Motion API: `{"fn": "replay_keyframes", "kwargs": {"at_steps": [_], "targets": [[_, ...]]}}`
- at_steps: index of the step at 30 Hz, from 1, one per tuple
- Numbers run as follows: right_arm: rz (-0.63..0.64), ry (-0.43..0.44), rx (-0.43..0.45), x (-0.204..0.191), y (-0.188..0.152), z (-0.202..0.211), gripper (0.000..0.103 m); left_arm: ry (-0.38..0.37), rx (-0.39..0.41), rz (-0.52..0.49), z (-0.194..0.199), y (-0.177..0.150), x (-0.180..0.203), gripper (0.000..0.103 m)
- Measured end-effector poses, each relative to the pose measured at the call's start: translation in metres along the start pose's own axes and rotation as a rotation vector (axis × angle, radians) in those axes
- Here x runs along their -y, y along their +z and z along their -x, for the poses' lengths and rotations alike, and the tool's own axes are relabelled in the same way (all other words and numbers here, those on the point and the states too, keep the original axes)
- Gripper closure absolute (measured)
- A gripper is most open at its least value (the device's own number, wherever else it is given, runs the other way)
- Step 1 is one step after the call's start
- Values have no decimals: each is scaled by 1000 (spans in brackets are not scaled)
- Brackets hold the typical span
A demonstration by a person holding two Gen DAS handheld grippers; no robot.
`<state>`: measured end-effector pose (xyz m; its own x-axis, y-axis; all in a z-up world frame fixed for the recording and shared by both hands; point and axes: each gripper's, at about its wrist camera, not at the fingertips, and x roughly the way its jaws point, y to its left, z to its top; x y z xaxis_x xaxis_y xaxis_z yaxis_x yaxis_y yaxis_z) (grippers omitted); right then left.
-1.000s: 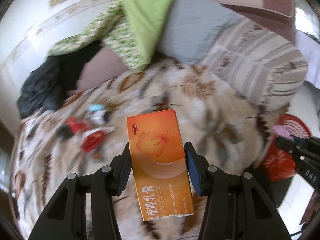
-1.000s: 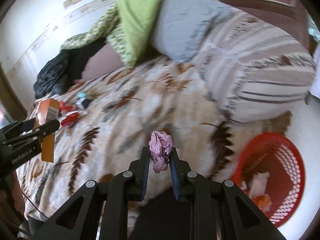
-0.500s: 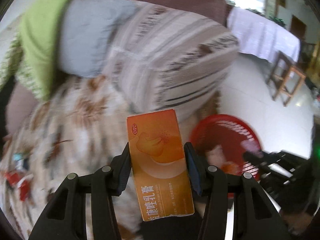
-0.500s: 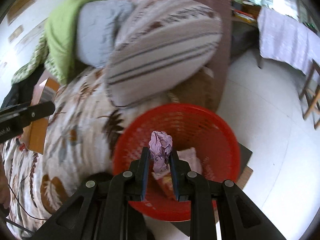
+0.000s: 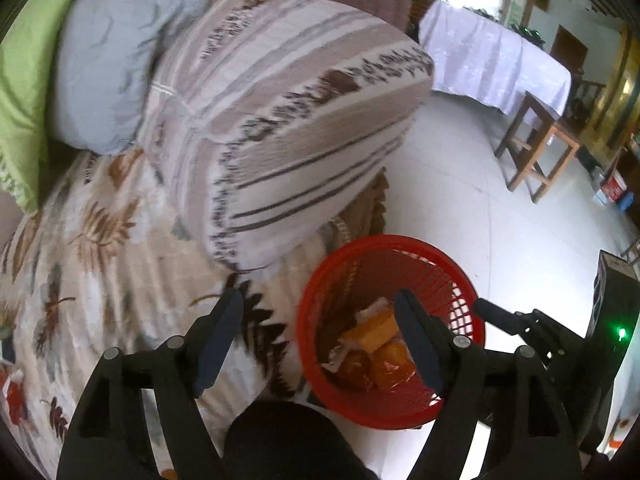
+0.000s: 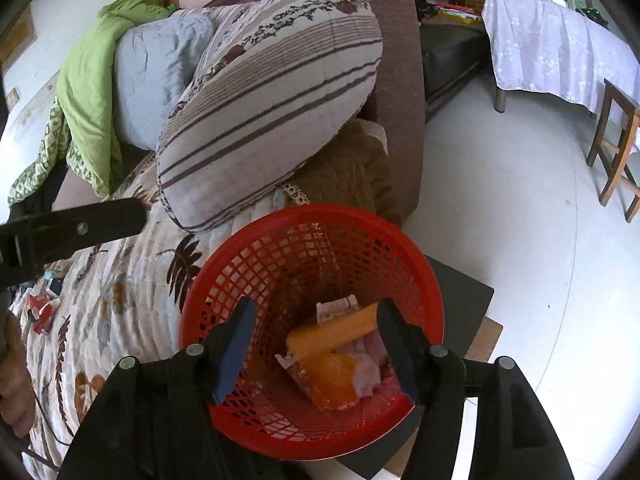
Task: Collect trash
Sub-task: 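Move both tools back to the bed and grasp red torn packaging with the left tool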
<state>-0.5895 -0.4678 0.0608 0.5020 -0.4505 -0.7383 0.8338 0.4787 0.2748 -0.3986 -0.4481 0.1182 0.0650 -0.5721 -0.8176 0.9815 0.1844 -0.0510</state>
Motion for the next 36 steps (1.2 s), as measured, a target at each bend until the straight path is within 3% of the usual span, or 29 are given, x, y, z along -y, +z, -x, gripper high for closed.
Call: {"fn": "replay_keyframes", "kwargs": {"at_steps": [4, 9, 12, 17, 24, 28, 33, 36], "targets": [[18, 12, 8, -13, 1, 3, 37, 55, 27, 50, 21, -13, -27, 21], [62, 77, -5, -43, 3, 3, 37, 184, 53, 127, 51, -44, -80, 19], [101, 145, -32, -73, 1, 0, 30, 245, 57, 184, 73, -66, -114, 19], [224, 265, -88, -149, -7, -7, 26, 401, 84, 328, 120, -113, -202, 19], [341, 378, -161, -236, -27, -23, 26, 644, 42, 538, 165, -182, -331, 19], [388, 411, -217, -267, -39, -36, 26, 684, 24, 691, 181, -216, -403, 19], [408, 426, -296, -290, -49, -56, 26, 702, 1, 764, 173, -224, -457, 19], [428, 426, -314, -299, -52, -64, 26, 674, -17, 800, 159, -222, -482, 19]]}}
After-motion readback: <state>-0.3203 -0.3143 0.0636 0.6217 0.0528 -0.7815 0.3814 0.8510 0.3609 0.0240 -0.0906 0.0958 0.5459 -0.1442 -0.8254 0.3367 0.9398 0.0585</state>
